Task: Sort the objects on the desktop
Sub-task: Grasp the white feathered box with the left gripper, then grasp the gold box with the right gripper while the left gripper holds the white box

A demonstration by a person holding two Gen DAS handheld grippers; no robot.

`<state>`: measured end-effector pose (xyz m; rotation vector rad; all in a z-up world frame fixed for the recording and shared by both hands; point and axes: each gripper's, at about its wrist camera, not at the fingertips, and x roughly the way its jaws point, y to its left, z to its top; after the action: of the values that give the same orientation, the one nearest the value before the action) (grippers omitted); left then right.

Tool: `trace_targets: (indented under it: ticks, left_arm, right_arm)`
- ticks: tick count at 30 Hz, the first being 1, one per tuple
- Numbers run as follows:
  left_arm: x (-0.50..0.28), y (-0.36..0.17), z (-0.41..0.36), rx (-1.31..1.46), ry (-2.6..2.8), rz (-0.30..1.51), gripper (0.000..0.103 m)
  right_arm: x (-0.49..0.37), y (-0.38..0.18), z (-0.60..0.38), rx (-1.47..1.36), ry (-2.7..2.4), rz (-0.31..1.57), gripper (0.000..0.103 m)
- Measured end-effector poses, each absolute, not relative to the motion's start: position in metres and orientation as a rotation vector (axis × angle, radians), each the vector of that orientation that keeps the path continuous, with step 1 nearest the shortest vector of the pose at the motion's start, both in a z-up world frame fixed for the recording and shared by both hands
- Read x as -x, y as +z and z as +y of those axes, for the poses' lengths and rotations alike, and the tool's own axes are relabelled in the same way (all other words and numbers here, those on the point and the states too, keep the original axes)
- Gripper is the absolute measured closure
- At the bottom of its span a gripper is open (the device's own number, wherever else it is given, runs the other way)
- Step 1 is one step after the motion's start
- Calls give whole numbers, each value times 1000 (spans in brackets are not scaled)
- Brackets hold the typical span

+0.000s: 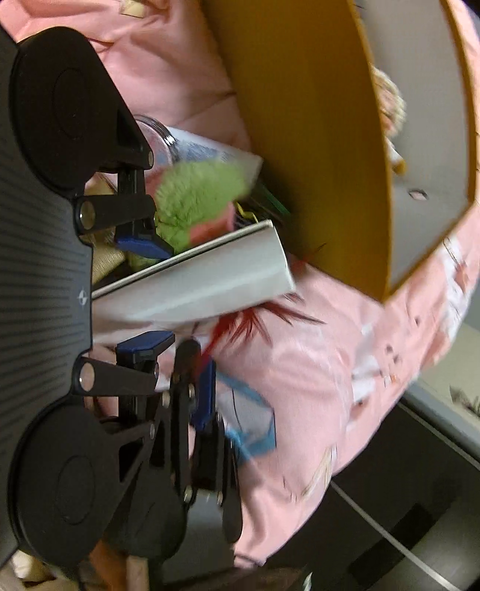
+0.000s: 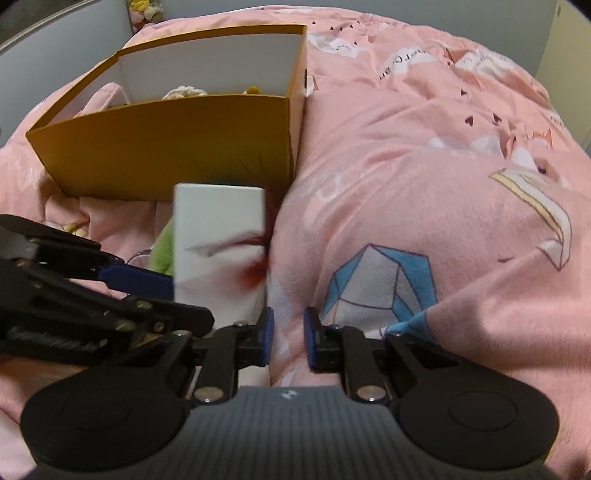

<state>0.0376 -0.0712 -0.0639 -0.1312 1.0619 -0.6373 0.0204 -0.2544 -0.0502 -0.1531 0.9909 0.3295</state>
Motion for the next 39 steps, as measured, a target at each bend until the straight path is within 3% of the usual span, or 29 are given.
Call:
trace_targets:
  ticks: [12, 17, 29, 32, 35, 39]
  left_arm:
    - [-54, -86, -75, 207, -634, 1118, 62]
    - [-44, -69, -67, 203, -638, 1070, 69]
    - [-17, -12, 6, 191, -513, 1024, 70]
    - [-16, -11, 18, 159, -432, 1041, 70]
    - [-18, -21, 29, 151, -359, 1077, 69]
    - [-19, -39, 40, 164, -304, 1123, 69]
  right_arm:
    - [-23, -52, -259, 104, 316, 1009, 89]
    - [-20, -49, -259, 90, 322, 1002, 88]
    - [-19, -40, -247, -67, 551, 1088, 75]
    - [-22, -52, -236, -85, 578, 1156, 72]
    - [-25, -67, -220, -49, 602, 1223, 63]
    - [-32, -88, -207, -21, 573, 1304, 63]
